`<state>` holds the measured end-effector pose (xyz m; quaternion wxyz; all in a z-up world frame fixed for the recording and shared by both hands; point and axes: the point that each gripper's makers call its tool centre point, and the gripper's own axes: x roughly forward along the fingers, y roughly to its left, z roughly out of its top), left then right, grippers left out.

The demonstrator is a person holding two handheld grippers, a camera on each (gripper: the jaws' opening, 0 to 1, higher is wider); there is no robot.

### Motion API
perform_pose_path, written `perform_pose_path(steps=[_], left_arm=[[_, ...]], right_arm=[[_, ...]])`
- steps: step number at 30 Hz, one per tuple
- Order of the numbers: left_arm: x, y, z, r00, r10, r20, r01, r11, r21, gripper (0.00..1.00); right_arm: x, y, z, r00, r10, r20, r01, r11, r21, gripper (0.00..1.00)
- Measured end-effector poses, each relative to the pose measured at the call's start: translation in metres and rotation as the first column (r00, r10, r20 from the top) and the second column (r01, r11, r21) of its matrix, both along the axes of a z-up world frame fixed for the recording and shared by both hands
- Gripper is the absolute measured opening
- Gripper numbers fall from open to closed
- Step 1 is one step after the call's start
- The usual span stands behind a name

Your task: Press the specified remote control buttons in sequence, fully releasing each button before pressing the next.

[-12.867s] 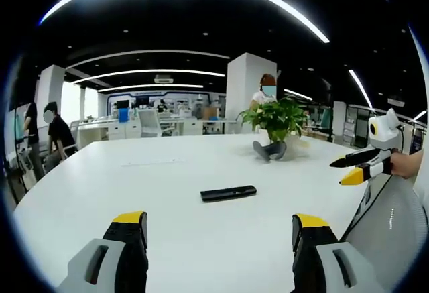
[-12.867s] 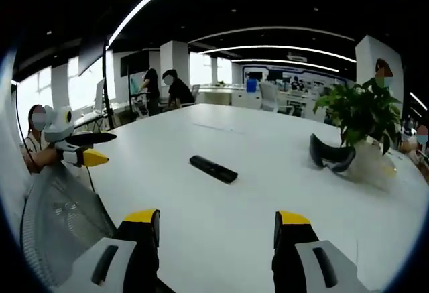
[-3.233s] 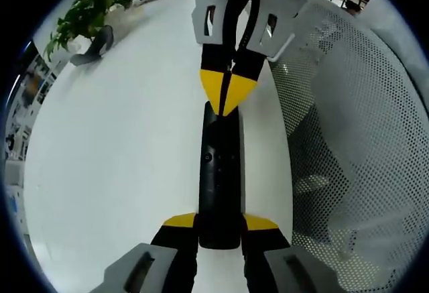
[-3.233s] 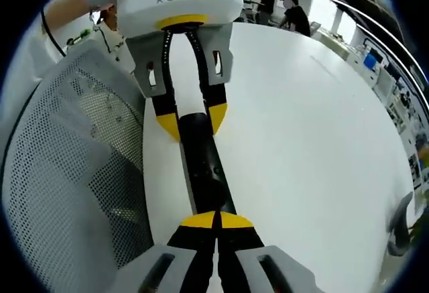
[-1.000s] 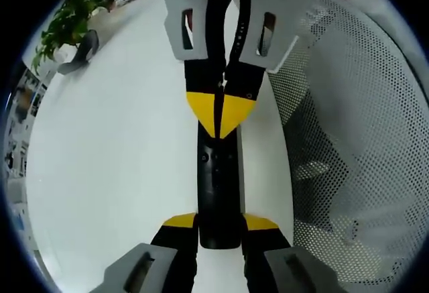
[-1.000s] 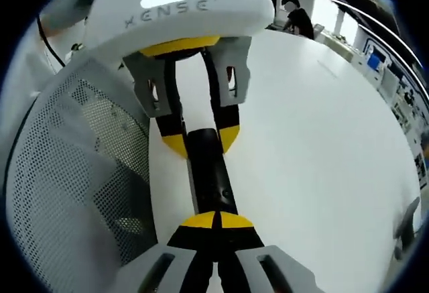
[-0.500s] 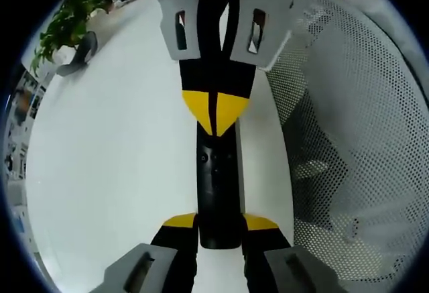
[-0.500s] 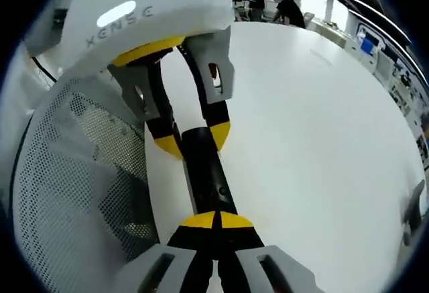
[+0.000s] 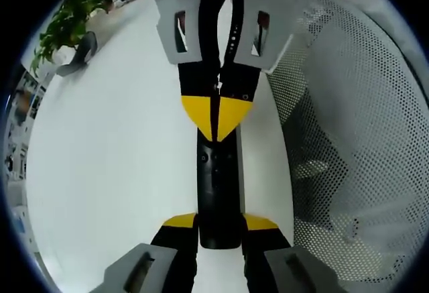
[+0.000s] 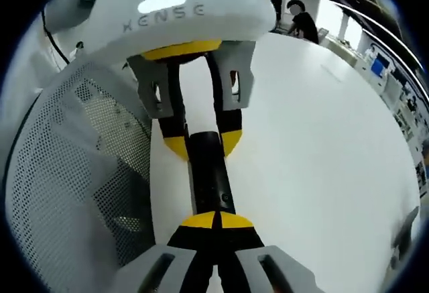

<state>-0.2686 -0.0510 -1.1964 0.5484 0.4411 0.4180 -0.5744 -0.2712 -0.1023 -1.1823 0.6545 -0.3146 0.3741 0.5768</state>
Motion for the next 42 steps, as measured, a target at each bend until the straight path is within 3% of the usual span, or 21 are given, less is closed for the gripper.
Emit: perform_pose_path(steps=[5, 8, 12, 18, 21, 25, 37, 42], left_arm=[[0.0, 0.0, 0.0, 1.0, -0.004, -0.001, 0.004, 1.0, -0.003, 0.24], [0.0, 0.001, 0.0, 1.0, -0.005, -0.005, 0.005, 1.0, -0.015, 0.24], [0.0, 0.0, 0.0, 1.0, -0.01, -0.006, 0.009, 1.0, -0.015, 0.24], [0.0, 0.0, 0.0, 1.0, -0.005, -0.005, 0.005, 1.0, -0.021, 0.24], [0.0, 0.001, 0.0, 1.0, -0.005, -0.004, 0.004, 1.0, -0.028, 0.24], [0.0, 0.0, 0.0, 1.0, -0.004, -0.005, 0.004, 1.0, -0.03, 0.24], [0.0, 0.001, 0.001, 1.0, 0.0, -0.008, 0.0, 0.998, -0.059, 0.24], [0.0, 0.001, 0.0, 1.0, 0.008, -0.012, -0.009, 0.997, -0.073, 0.24]], right_arm=[[0.001, 0.001, -0.001, 0.998, 0.057, 0.035, -0.057, 0.998, -0.019, 0.0], [0.001, 0.001, -0.002, 0.981, 0.158, 0.109, -0.15, 0.986, -0.076, 0.0], [0.0, 0.002, -0.003, 0.98, 0.153, 0.13, -0.143, 0.986, -0.082, 0.0], [0.004, 0.0, 0.003, 0.998, 0.041, 0.049, -0.044, 0.998, 0.052, 0.0], [0.01, -0.006, 0.009, 0.993, 0.055, 0.103, -0.058, 0.998, 0.03, 0.0], [0.006, -0.005, 0.006, 0.997, 0.048, 0.053, -0.05, 0.998, 0.037, 0.06], [0.002, -0.003, 0.0, 0.99, 0.128, 0.051, -0.127, 0.992, -0.017, 0.06], [0.002, -0.002, -0.001, 0.98, 0.197, 0.026, -0.194, 0.977, -0.085, 0.06]])
